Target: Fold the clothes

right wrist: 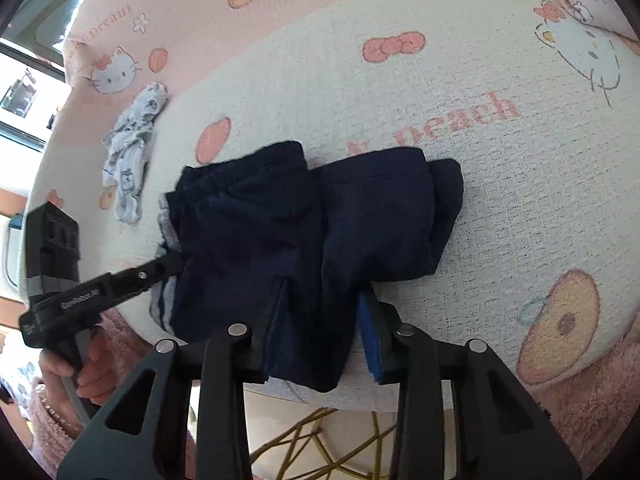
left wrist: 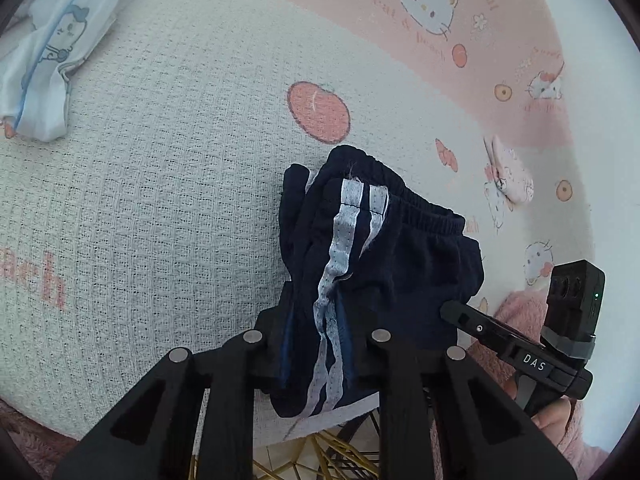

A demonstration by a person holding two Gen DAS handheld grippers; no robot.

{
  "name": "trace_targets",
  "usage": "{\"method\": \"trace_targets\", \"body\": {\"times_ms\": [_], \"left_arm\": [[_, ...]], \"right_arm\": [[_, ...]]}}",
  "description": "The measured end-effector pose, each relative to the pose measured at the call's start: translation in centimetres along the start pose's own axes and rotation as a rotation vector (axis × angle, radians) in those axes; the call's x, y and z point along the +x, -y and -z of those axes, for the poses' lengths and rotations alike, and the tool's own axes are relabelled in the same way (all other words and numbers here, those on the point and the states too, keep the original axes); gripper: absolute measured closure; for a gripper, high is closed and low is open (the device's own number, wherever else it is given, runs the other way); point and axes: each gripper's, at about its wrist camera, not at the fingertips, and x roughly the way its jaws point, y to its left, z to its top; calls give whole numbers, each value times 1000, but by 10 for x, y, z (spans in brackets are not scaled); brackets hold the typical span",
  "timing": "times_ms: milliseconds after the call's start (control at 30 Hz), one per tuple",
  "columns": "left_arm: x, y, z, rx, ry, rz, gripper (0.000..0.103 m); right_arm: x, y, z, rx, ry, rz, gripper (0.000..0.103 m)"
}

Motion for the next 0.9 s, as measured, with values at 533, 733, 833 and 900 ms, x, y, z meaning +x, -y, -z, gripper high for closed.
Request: {"method": "trace_targets", "body": {"times_ms": [533, 733, 833, 900], "left_arm": [[-29, 79, -23, 110, 50, 61, 91], [-28, 155, -61, 200, 62, 88, 91], [-20, 195, -82, 221, 60, 120, 91], [-8, 226, -99, 250, 46, 133, 91]], "right_arm": [[-48, -15, -30, -26, 51, -178, 90], [-104, 11, -72, 1, 133, -274, 90], [-134, 27, -98, 4, 181, -308, 90], [-153, 44, -120, 8, 208, -270, 90]]}}
